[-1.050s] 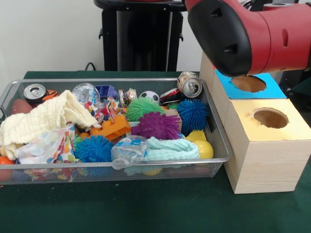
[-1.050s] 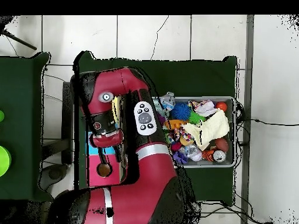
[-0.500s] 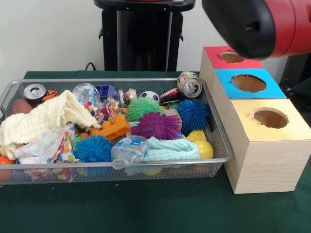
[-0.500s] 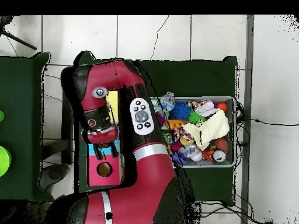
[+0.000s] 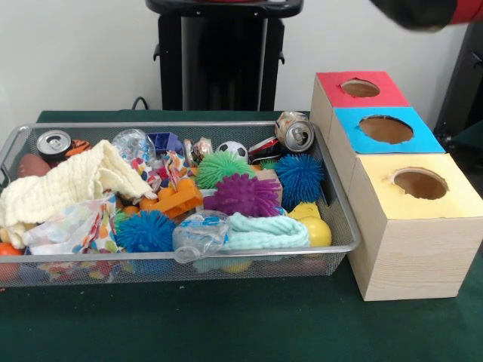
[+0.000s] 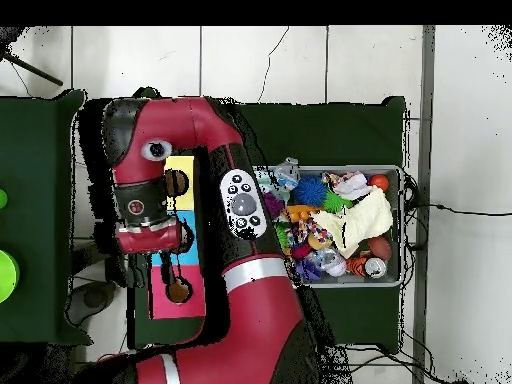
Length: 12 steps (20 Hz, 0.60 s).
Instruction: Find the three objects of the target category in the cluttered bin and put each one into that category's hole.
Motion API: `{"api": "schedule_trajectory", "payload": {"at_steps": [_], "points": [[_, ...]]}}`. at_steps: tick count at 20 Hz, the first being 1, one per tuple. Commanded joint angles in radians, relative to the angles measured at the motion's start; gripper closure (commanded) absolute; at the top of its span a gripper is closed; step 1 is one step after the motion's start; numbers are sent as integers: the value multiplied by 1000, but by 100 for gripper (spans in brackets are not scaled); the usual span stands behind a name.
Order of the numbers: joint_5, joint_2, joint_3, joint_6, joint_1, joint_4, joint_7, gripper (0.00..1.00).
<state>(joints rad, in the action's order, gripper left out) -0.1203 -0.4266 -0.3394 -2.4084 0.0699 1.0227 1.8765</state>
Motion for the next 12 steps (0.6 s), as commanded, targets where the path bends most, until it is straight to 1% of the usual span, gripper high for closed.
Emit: {"api": "schedule_trajectory", "payload": {"at_steps": [1,2,3,4,5,6,7,9,12], "points": [[86,-107,-29,-219,-2,87,162,0],[59,-108,-39,-222,7,82,149,0],[55,-120,-38,-224,6,87,145,0],[41,-114,-38,-212,10,88,136,0],[45,-123,-32,-208,9,98,132,0],[27,-101,-29,-182,15,104,120,0],[27,-105,-26,-178,14,110,117,0],[5,-72,-26,-148,17,105,110,0],[-1,-49,-23,-127,14,101,111,0]]}}
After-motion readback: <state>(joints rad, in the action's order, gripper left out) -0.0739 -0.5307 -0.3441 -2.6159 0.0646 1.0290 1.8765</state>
